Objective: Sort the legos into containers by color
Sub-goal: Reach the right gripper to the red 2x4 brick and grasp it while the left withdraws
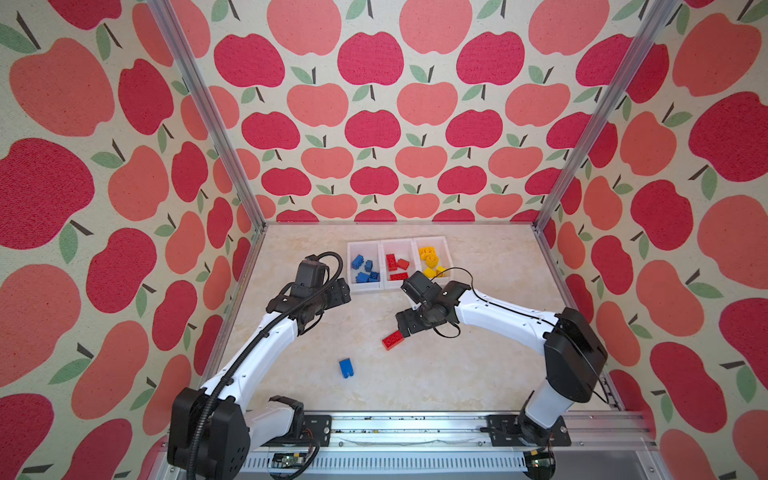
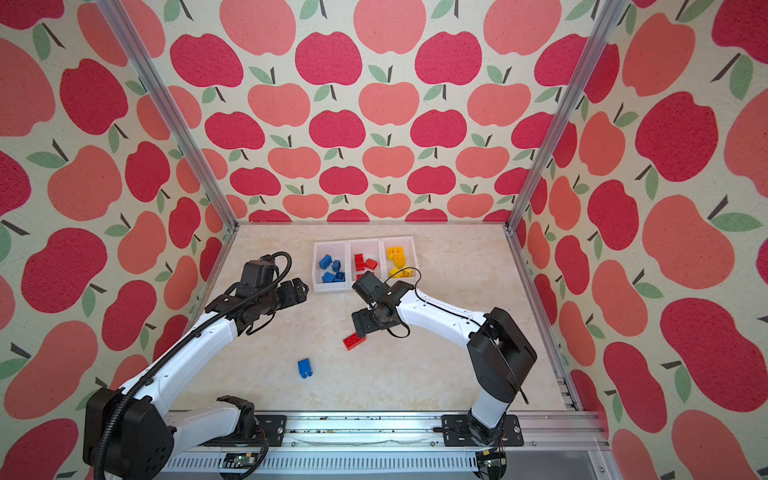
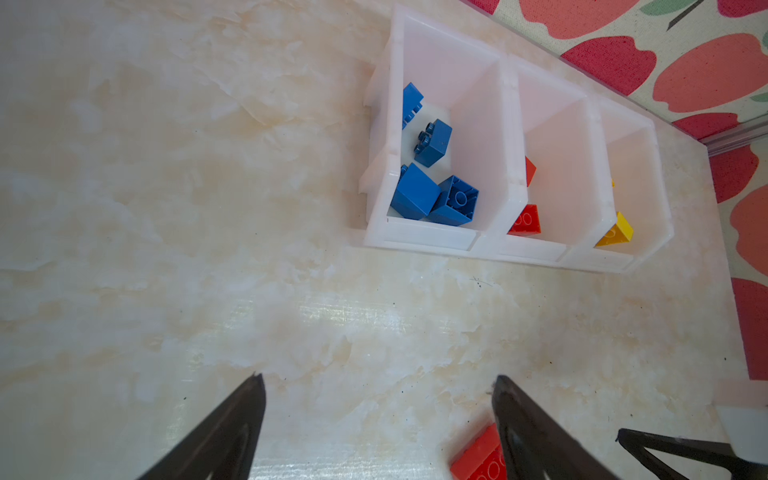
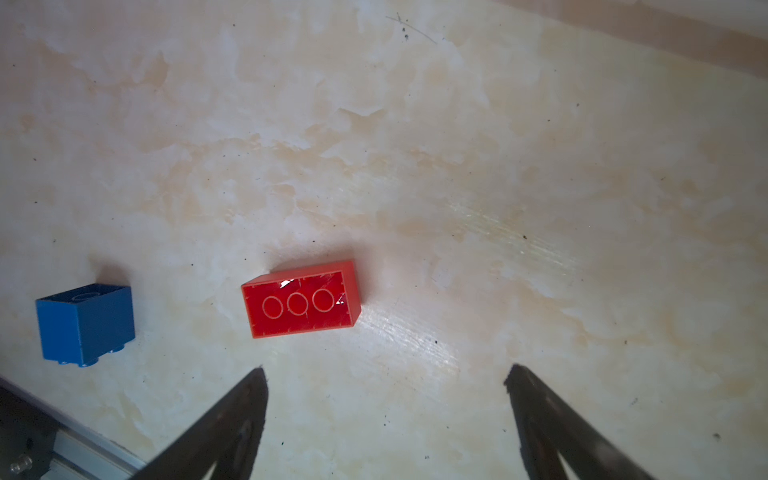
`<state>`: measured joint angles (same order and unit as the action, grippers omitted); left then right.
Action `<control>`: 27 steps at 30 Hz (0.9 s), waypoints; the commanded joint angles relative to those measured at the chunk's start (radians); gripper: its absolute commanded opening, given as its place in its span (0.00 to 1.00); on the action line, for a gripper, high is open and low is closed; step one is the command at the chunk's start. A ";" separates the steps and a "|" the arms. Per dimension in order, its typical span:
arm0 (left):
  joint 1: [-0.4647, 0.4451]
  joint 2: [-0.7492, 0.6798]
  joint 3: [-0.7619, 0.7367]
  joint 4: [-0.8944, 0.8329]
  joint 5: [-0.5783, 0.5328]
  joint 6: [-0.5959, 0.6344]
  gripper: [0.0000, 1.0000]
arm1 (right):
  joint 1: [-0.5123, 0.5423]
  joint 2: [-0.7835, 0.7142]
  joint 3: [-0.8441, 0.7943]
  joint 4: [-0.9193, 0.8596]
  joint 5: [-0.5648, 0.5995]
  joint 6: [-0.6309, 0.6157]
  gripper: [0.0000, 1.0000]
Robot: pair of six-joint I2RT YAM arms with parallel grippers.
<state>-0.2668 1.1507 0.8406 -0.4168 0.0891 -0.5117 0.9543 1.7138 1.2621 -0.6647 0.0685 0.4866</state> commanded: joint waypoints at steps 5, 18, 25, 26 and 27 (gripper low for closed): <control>0.056 -0.089 -0.080 -0.028 0.051 -0.023 0.94 | 0.051 0.090 0.101 -0.066 0.016 -0.066 0.99; 0.111 -0.154 -0.138 -0.039 0.086 -0.024 0.98 | 0.104 0.241 0.206 -0.119 0.014 -0.095 0.99; 0.124 -0.158 -0.146 -0.040 0.091 -0.025 0.98 | 0.114 0.290 0.237 -0.133 0.020 -0.109 0.99; 0.125 -0.158 -0.146 -0.039 0.093 -0.025 0.98 | 0.114 0.294 0.241 -0.133 0.020 -0.111 0.99; 0.126 -0.159 -0.146 -0.042 0.093 -0.025 0.98 | 0.116 0.299 0.244 -0.133 0.020 -0.112 0.99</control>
<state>-0.1478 1.0058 0.7048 -0.4358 0.1707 -0.5335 1.0603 1.9900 1.4761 -0.7612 0.0769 0.3935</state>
